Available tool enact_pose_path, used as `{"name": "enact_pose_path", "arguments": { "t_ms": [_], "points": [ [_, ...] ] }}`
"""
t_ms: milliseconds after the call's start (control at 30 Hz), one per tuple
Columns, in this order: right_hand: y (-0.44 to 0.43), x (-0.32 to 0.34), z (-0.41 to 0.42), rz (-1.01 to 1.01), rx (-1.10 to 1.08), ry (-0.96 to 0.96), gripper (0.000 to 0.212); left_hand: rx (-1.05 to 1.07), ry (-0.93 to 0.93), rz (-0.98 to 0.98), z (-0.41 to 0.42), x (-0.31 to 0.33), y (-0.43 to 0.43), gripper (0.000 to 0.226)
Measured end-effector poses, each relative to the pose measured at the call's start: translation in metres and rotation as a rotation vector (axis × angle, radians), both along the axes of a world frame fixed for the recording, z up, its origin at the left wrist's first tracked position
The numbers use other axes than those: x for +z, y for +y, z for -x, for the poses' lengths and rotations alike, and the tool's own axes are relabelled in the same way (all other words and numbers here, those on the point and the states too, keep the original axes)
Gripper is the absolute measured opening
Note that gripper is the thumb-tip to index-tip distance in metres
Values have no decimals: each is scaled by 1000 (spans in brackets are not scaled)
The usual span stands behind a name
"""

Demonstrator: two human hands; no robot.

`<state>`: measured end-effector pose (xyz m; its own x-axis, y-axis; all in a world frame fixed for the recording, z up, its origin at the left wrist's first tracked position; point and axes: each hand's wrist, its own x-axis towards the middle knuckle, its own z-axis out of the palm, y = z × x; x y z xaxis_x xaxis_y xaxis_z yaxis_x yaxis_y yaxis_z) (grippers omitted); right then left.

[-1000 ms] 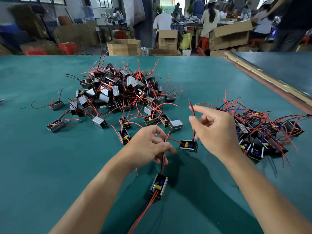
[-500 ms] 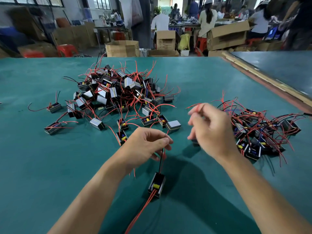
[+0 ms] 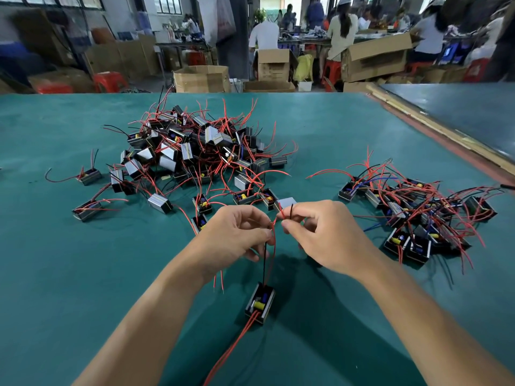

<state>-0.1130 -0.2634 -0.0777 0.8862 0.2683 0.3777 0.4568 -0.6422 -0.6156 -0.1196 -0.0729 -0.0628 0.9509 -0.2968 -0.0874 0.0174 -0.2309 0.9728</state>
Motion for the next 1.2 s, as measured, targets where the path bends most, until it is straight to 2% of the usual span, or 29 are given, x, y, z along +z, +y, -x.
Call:
{"name": "enact_pose_path", "arguments": {
  "t_ms": [133, 300, 533, 767, 933, 1100, 1200],
  "points": [
    [1, 1, 0, 22, -39, -72, 12, -4, 32, 4, -1, 0, -2, 13],
    [-1, 1, -3, -63, -122, -100, 14, -21, 78, 25, -1, 0, -2, 14],
    [1, -1, -2, -117, -160, -105, 21, -31, 45, 49, 0, -4, -1, 11],
    [3, 3, 1, -185, 22, 31, 15, -27, 44, 55, 0, -5, 0, 20],
    [4, 6, 3, -257, 101, 127, 16, -81, 43, 51, 2, -4, -1, 37],
    [2, 10, 5, -378, 198, 300, 15, -47, 11, 2, 0, -5, 0, 30],
    [3, 11, 6, -386, 214, 304, 16, 3, -3, -54, 1, -5, -2, 31]
  ]
}}
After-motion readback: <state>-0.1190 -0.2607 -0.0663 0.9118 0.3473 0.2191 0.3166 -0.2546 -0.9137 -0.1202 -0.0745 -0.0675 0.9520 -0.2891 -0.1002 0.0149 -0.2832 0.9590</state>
